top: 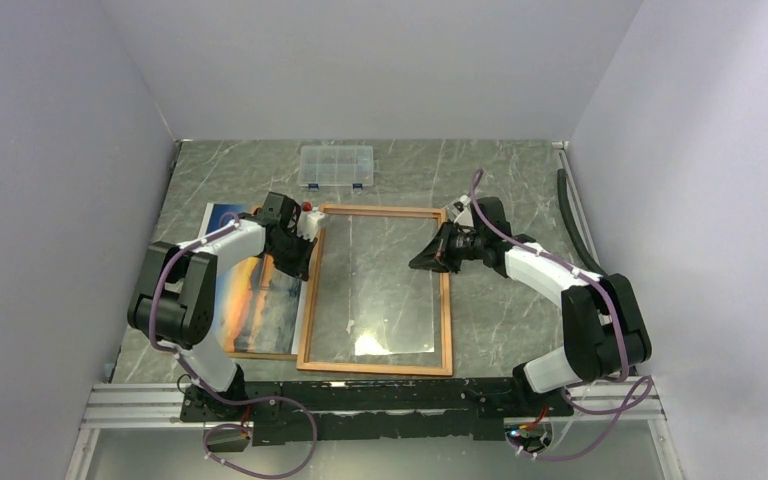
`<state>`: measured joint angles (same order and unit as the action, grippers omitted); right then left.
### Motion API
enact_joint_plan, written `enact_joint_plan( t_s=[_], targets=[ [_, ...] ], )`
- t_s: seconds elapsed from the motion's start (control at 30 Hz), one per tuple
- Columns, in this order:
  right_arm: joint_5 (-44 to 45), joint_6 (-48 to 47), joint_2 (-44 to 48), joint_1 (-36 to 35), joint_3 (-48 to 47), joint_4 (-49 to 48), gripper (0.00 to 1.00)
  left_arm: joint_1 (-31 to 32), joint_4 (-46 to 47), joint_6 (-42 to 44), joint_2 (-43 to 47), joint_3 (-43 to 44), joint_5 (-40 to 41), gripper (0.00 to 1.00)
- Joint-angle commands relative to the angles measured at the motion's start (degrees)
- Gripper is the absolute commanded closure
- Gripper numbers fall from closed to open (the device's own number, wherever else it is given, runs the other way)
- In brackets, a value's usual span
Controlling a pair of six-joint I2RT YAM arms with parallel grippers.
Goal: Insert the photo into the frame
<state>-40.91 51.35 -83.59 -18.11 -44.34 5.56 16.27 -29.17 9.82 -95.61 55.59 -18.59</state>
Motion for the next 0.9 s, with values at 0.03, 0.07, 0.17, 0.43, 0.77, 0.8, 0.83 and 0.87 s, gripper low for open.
enact_joint_plan(
  t_s=[0.03, 0.07, 0.17, 0.43, 0.77, 0.8, 0.83, 0.87],
  targets=[
    [5.1, -5.5, 0.8, -0.9, -2.6, 4.7, 1.00, 0.7, -0.4, 0.0, -2.1, 2.3, -4.9, 0.98],
    [5.6, -6.1, 0.8, -0.8, -2.8, 5.7, 1.00, 0.7, -0.5, -0.1, -1.9, 2.3, -4.9, 0.97],
    [6.7, -6.7, 0.6, -0.9, -2.6, 6.7, 1.00, 0.7, 0.2, -0.2, -1.1, 1.6, -4.7, 0.97],
    [5.1, -5.9, -1.7, -0.8, -1.0, 3.6, 0.82, 0.7, 0.5, 0.1, -0.2, 0.5, -4.0, 0.97],
    [6.2, -8.0, -3.3, -0.8, -4.0, 7.2, 0.41, 0.7, 0.6, 0.2, 0.9, -0.3, -3.3, 0.97],
    [6.9, -9.0, -3.4, -0.8, -4.6, 8.7, 0.35, 0.7, 0.6, 0.2, 0.9, -0.2, -3.2, 0.97],
    [7.8, -10.0, -3.4, -0.8, -5.2, 10.6, 0.30, 0.7, 0.6, 0.2, 0.9, -0.2, -3.0, 0.97],
    [8.8, -11.0, -3.4, -0.8, -5.8, 13.0, 0.27, 0.7, 0.6, 0.2, 1.0, -0.3, -3.0, 0.97]
  ],
)
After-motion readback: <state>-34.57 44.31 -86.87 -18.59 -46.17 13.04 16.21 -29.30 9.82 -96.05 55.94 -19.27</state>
